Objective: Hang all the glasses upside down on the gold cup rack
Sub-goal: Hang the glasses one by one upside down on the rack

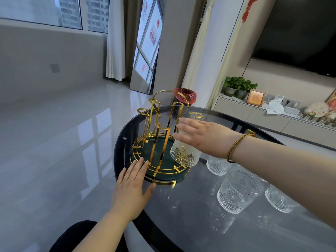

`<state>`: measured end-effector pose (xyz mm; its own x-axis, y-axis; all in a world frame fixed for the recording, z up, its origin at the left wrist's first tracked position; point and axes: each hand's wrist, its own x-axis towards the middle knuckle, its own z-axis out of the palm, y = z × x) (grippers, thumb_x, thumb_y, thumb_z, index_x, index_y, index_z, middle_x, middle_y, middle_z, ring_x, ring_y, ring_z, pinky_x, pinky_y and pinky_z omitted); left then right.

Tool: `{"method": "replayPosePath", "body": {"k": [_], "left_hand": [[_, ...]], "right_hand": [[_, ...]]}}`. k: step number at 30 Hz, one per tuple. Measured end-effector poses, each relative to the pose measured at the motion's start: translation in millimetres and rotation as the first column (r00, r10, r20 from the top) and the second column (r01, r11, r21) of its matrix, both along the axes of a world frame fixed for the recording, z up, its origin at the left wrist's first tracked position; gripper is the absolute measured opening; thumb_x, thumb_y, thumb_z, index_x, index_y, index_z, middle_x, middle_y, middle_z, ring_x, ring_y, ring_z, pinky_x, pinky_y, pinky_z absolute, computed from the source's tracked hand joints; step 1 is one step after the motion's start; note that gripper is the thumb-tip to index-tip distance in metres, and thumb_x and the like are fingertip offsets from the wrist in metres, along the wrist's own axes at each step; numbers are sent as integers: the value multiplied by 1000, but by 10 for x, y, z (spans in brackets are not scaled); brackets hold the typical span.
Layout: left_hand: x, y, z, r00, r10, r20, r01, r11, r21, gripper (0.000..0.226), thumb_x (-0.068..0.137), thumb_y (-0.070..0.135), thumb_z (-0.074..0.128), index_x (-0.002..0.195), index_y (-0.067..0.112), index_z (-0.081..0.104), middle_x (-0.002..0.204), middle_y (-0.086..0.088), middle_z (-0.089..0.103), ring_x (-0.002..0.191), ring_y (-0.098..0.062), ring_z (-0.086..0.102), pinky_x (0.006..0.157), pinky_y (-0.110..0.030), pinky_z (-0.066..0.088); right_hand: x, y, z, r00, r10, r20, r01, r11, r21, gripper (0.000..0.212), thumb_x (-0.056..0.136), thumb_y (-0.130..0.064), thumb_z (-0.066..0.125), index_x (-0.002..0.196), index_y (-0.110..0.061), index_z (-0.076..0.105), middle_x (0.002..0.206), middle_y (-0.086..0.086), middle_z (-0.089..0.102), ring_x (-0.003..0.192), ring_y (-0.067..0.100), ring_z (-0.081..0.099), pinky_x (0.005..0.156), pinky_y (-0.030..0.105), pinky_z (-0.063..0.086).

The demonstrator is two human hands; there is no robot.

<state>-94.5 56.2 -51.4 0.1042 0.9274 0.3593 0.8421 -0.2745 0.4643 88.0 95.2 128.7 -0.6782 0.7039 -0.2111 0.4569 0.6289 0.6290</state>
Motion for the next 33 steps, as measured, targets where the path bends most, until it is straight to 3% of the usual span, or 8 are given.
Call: {"method": "replayPosePath", "body": {"k": [5,8,10,12,15,17,23,33], "left_hand": [[-3,-5,-4,1000,-2,7,2,1000,9,62,90,45,41,140,28,8,152,6,6,126,3,-10,106,-25,-11],[-1,-5,2,1000,-1,15,1,1000,11,62,90,44,42,140,27,10,152,6,7,131,-1,-5,106,-25,-10],[4,-7,5,1000,1,17,-1,1000,16,61,90,43,42,140,26,11,152,5,8,129,-1,-5,106,-25,-9],[14,-5,7,1000,1,29,-2,1000,22,61,90,42,43,140,26,12,152,5,9,127,0,-6,107,-26,-9],[18,-7,6,1000,4,18,-5,1000,21,61,90,43,42,140,26,12,152,5,9,125,2,-7,107,-26,-8],[18,-2,2,1000,4,20,-4,1000,18,61,90,43,42,140,26,11,152,5,9,124,2,-7,106,-26,-8],[22,13,-12,1000,9,14,-9,1000,15,61,90,43,42,140,27,9,152,5,9,130,-1,-4,106,-25,-8],[25,15,-9,1000,25,4,-25,1000,15,62,90,44,41,140,28,7,153,5,7,138,-9,3,105,-25,-9]], "right_hand": [[-2,-23,2,978,-91,-187,67,989,-129,81,78,-2,54,138,-21,4,151,8,7,139,23,-4,112,33,11],[15,-59,35,870,-133,-475,37,978,-206,82,73,-18,65,138,-22,14,149,6,16,138,19,6,110,29,11],[50,-90,61,646,-157,-747,15,981,-193,76,72,-22,67,134,-18,25,143,5,29,132,15,20,111,29,15],[93,-112,40,314,-185,-931,63,983,-174,70,71,-24,69,130,-17,31,135,3,38,120,8,30,107,26,26],[134,-105,-109,-126,-293,-948,126,943,-308,77,69,-28,70,131,-18,27,136,3,37,122,12,33,99,24,26],[141,-87,-225,-266,-393,-880,100,897,-431,86,67,-30,71,135,-20,19,140,6,33,126,17,32,97,26,26],[124,-58,-402,-297,-561,-772,37,801,-597,93,69,-27,71,137,-22,8,144,12,28,130,25,30,101,34,31],[121,-99,-464,-224,-475,-851,87,860,-503,75,70,-28,70,130,-19,27,137,3,38,121,15,36,91,23,30]]}}
